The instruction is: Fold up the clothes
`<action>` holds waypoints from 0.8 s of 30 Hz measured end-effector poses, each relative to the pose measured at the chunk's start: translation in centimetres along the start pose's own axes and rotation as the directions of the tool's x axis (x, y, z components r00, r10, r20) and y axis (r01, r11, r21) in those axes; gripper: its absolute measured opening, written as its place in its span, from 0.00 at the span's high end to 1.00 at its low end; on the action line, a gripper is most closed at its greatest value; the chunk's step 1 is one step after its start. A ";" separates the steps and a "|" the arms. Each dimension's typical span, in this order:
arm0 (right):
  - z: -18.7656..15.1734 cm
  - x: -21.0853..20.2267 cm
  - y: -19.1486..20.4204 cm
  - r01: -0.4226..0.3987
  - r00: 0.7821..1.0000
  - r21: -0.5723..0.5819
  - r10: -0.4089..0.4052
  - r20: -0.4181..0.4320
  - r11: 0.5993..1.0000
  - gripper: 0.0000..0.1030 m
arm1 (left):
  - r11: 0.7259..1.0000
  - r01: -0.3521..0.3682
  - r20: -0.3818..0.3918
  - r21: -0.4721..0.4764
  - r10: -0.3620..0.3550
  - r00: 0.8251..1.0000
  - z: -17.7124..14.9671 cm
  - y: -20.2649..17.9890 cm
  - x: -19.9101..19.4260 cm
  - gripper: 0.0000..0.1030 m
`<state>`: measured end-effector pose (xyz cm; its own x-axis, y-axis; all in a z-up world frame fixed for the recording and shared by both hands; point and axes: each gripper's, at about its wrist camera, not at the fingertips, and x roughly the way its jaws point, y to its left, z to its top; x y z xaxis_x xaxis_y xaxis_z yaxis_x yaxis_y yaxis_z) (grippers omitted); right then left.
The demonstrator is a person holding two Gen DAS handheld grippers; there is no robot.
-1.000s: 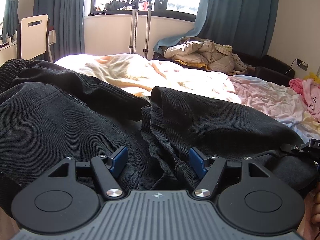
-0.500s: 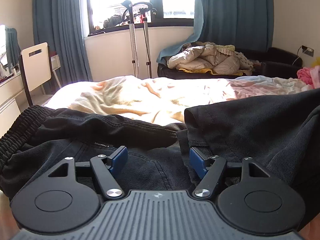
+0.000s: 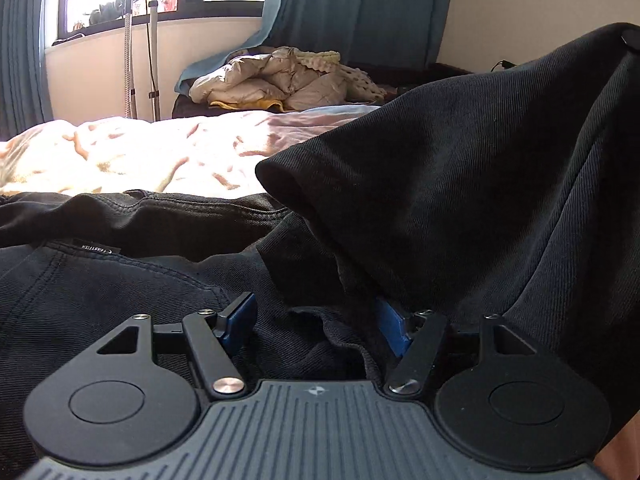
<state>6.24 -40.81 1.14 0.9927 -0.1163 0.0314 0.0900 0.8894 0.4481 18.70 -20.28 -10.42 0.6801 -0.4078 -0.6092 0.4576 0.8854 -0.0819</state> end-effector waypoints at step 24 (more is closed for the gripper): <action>-24.9 9.1 33.9 -0.465 0.875 -0.670 0.185 -0.447 0.579 0.71 | 0.892 -0.064 0.459 -0.448 0.291 0.839 -0.1 27.1 -28.2 0.02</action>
<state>20.29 -0.73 -5.64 0.9211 0.2602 -0.2896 -0.3555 0.8653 -0.3532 11.83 15.30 4.45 0.9670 -0.1870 -0.1732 0.1077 0.9156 -0.3874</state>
